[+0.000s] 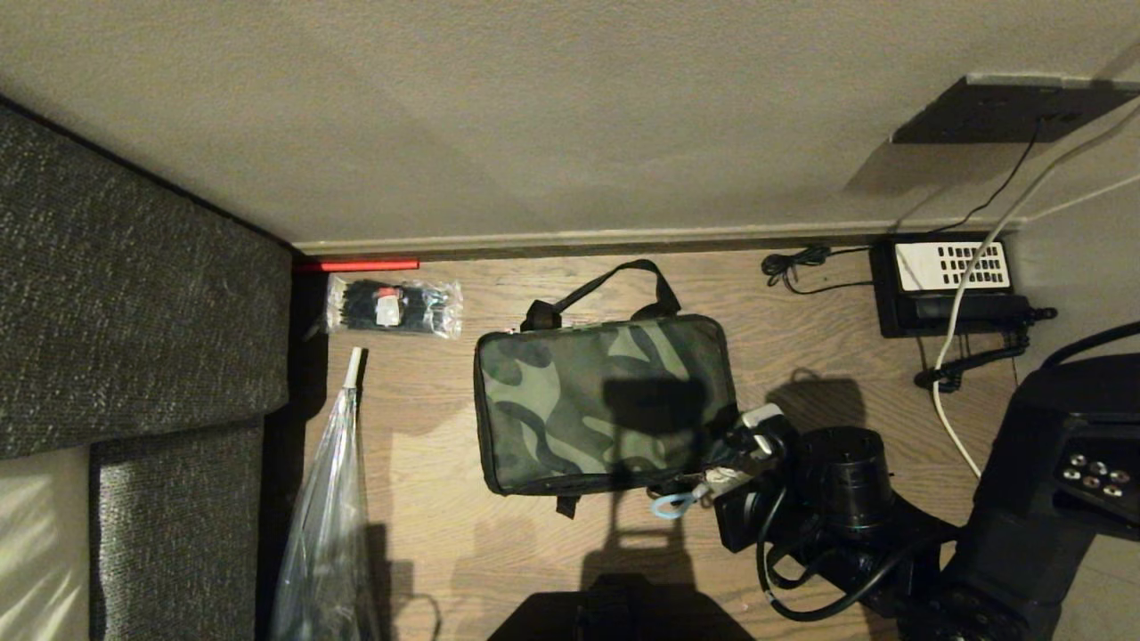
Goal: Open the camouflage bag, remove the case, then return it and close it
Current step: Open the top of the storage box
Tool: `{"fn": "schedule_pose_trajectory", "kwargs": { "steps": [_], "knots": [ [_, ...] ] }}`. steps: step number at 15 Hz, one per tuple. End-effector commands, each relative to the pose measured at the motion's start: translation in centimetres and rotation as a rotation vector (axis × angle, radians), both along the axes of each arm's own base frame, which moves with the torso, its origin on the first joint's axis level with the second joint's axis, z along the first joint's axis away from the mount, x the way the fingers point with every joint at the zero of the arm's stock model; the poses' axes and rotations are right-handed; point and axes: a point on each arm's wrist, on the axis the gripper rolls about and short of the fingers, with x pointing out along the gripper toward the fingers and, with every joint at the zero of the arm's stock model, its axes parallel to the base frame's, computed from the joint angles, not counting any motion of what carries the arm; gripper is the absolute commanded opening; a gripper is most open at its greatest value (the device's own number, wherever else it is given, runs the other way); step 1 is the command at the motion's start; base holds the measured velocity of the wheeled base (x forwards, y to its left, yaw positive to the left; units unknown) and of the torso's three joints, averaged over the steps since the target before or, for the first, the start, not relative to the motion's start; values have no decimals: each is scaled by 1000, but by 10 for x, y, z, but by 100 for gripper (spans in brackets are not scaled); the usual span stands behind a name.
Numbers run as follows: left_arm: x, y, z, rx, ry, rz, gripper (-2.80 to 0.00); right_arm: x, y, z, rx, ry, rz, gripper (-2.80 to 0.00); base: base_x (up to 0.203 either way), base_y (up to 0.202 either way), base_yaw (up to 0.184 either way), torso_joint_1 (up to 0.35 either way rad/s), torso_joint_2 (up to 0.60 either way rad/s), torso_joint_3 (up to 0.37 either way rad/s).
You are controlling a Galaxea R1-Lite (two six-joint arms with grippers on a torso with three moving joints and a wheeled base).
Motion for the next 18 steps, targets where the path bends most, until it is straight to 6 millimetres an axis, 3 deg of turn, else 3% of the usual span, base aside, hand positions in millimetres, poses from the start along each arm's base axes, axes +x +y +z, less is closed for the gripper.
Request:
{"fn": "schedule_pose_trajectory", "kwargs": {
  "steps": [1, 18],
  "knots": [
    [0, 0, -1, -1, 1, 1, -280, -1, -3, 3, 5, -6, -6, -280, 0, 0, 0, 0, 0, 0],
    [0, 0, -1, -1, 1, 1, -280, 7, -49, 12, 30, 6, -90, -280, 0, 0, 0, 0, 0, 0]
  ]
}}
